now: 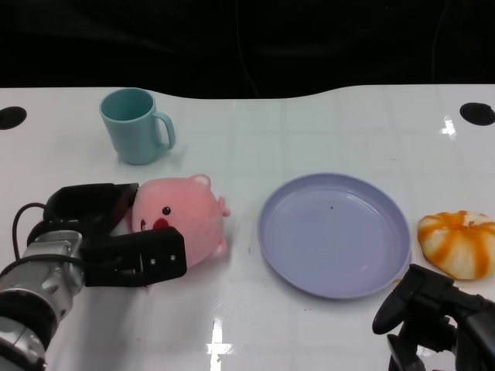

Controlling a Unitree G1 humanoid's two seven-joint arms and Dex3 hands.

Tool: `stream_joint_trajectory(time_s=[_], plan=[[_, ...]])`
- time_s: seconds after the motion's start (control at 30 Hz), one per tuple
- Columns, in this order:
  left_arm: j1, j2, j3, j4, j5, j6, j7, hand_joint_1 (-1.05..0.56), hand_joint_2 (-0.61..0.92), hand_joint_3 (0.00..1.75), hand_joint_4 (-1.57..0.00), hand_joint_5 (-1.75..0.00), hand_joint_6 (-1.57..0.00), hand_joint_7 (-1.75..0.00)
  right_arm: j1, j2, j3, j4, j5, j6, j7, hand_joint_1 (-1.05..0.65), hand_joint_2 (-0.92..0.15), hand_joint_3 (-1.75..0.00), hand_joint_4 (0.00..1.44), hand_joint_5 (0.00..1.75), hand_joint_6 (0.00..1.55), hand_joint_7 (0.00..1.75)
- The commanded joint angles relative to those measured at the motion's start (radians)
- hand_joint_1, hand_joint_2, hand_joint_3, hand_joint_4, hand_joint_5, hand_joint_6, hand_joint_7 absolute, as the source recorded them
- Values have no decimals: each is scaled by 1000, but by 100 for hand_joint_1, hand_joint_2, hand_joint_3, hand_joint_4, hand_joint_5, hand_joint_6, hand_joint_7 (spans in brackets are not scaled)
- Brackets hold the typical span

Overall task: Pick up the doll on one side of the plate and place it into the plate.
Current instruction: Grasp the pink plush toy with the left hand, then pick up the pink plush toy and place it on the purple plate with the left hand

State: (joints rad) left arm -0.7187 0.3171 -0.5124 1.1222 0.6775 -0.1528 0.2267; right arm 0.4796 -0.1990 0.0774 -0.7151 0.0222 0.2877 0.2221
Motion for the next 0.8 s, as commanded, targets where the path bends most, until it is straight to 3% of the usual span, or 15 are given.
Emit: stream_joint_trajectory(time_s=[0.03,0.4,0.63,0.7,0.8], plan=[[33,33,20,-80,-22,-17,-41,-22,92,44,-79,-175,-61,-174,-5,-6,-12,4,14,10,2,-7,-64,-105,57,175,49,153],[88,73,96,-306,-62,38,-131,-21,88,45,-79,-175,-61,-174,-6,-13,-11,14,10,2,7,-7,-64,-105,57,175,49,153],[94,67,127,-460,-65,108,-185,-21,82,61,-84,-175,-66,-175,-6,-14,-6,13,4,0,12,-7,-64,-104,57,175,49,153],[85,59,130,-499,-65,130,-205,-27,89,35,-83,-175,-60,-175,-8,-14,-4,15,2,-1,12,-7,-64,-104,57,175,48,153],[61,33,131,-534,-68,151,-225,-25,91,26,-81,-175,-58,-175,-11,-15,-5,20,2,-6,14,-7,-64,-104,57,175,49,153]])
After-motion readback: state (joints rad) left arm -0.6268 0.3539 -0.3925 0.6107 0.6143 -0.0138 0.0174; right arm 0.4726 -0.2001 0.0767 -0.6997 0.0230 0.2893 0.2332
